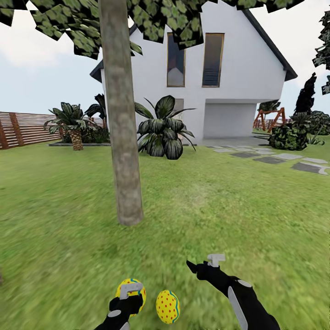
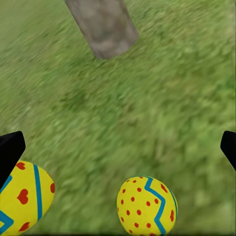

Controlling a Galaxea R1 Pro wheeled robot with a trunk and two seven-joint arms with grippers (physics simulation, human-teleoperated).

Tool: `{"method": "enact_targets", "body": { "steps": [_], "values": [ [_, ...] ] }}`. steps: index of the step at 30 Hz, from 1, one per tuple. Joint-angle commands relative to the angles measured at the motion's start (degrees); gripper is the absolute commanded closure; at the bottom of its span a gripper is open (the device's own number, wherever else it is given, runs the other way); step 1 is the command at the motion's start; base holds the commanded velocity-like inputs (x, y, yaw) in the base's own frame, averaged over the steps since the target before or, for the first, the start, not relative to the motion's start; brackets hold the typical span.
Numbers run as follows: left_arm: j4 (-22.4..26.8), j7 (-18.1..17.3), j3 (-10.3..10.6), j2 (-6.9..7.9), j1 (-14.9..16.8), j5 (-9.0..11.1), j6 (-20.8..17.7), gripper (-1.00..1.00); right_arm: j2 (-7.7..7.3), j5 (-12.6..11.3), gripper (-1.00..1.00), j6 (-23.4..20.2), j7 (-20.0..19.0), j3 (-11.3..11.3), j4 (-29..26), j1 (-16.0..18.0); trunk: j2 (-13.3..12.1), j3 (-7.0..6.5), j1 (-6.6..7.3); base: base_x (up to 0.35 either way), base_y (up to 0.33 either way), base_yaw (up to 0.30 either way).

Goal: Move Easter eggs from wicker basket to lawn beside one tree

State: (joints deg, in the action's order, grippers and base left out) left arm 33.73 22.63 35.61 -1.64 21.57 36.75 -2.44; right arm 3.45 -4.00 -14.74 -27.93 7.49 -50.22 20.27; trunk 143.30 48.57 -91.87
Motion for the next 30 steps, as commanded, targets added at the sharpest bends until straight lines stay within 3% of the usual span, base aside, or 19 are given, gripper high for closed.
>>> {"method": "enact_targets", "body": {
  "steps": [1, 8, 14, 25, 30],
  "values": [
    [0.1, 0.5, 0.3, 0.05, 0.1, 0.3, -0.2, 1.0, 0.07, -0.4, -1.0, -0.5, -0.3, 0.3, -0.1, 0.0, 0.0, 0.29, -0.01, 0.0, 0.0, 0.0],
    [0.1, 0.6, 0.3, 0.05, 0.1, 0.3, -0.1, 1.0, -0.02, -0.6, -1.0, 0.9, -0.7, 0.3, -0.1, 0.0, 0.1, 1.84, -0.19, 0.0, 0.0, 0.0],
    [0.2, 0.5, 0.3, 0.05, 0.0, 0.3, 0.3, 1.0, -0.02, -0.6, -1.0, 0.9, -0.7, 0.3, -0.1, 0.0, 0.1, 1.84, -0.19, 0.014, 0.003, 0.0],
    [0.2, 0.5, 0.4, 0.06, 0.1, 0.3, -0.2, 1.0, -0.01, -0.6, -1.0, 0.9, -0.8, 0.3, -0.1, 0.0, 0.1, 1.84, -0.19, 0.275, 0.092, 0.0],
    [0.2, 0.5, 0.4, 0.1, 0.0, 0.3, 0.5, 1.0, -0.02, -0.6, -1.0, 0.9, -0.8, 0.3, -0.1, 0.0, 0.1, 1.78, -0.19, 0.086, 0.027, -0.063]
  ]
}}
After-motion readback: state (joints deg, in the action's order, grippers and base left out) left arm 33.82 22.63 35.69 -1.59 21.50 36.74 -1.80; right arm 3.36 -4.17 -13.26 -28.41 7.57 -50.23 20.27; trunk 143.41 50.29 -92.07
